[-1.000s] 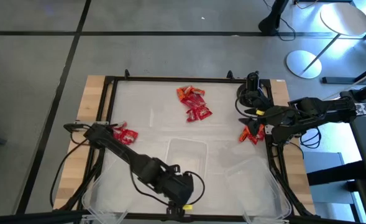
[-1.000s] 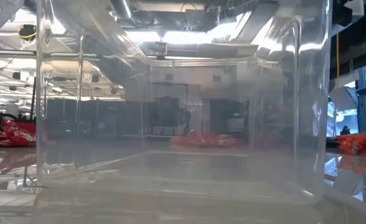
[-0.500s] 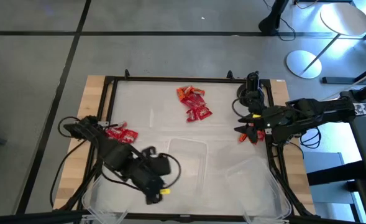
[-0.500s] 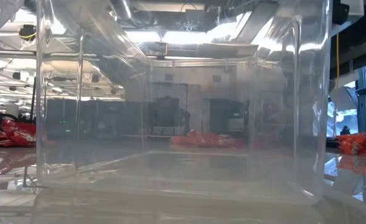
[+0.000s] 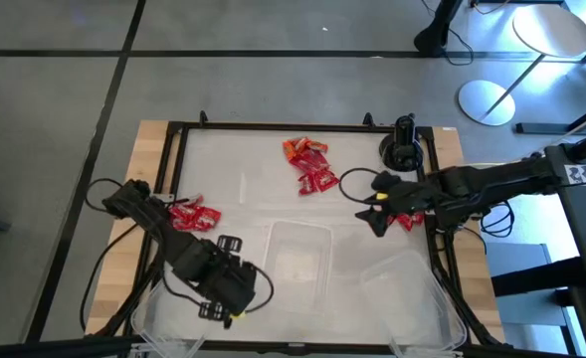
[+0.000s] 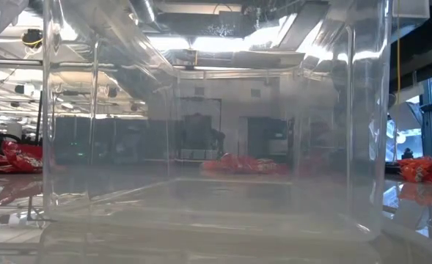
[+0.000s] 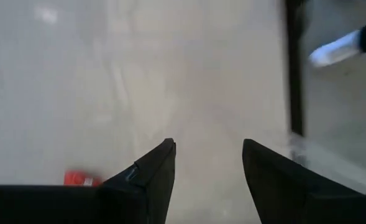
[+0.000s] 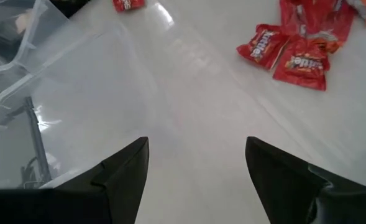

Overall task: Sort candy
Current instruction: Adjust the left transparent bin

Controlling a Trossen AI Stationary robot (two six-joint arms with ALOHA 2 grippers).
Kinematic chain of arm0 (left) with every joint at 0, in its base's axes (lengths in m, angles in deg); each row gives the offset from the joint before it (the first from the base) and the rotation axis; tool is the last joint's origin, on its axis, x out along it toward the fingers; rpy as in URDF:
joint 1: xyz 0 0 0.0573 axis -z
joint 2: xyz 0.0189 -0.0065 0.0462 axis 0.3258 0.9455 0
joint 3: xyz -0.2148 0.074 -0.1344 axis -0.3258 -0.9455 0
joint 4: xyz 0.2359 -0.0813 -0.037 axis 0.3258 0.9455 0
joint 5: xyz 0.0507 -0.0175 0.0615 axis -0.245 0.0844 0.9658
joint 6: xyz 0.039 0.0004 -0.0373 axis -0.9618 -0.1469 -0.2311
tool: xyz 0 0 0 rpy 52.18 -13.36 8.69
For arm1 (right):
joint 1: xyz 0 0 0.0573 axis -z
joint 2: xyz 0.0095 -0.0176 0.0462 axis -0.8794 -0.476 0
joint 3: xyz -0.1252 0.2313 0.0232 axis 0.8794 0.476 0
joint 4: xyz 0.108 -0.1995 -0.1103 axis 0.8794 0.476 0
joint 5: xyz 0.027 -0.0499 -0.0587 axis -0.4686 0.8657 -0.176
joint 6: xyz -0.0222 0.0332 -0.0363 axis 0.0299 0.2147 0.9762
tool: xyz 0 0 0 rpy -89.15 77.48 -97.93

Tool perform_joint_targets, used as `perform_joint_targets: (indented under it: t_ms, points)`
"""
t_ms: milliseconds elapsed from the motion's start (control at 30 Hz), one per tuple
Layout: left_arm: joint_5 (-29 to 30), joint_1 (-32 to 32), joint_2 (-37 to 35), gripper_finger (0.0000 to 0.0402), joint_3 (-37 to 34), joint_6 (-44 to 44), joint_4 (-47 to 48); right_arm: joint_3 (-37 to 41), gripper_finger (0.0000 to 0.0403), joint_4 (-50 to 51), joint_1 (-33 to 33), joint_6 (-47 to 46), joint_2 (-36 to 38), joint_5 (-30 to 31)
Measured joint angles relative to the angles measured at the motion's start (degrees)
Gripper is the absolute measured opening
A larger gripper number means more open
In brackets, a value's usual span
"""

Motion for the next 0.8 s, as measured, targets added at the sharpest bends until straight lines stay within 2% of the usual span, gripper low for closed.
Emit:
perform_joint_targets:
  t_ms: [100, 200, 433, 600, 800]
  points:
    - [-1.5, -1.86, -1.39, 0.0175, -6.22, 1.11, 0.15, -0.02, 0.0264, 0.07, -2.06, -0.86, -1.31, 0.42]
    - [-3.35, -3.15, -1.89, 0.0175, -10.45, -2.4, -0.28, 0.01, 0.0264, 0.25, -4.51, -0.9, -2.05, 0.7]
    - [-3.61, -3.51, -3.98, 0.0175, -17.15, -12.22, -0.67, 0.0, 0.0264, 0.48, -10.73, -2.22, -2.18, 7.34]
    - [-3.56, -3.51, -4.34, 0.0175, -21.73, -15.27, -1.21, 0.0, 0.0264, 0.64, -13.52, -2.88, -2.18, 8.43]
    - [-2.84, -3.94, -4.28, 0.0175, -27.26, -15.27, -7.72, 0.0, 0.0264, 0.64, -15.09, -3.01, -2.18, 10.91]
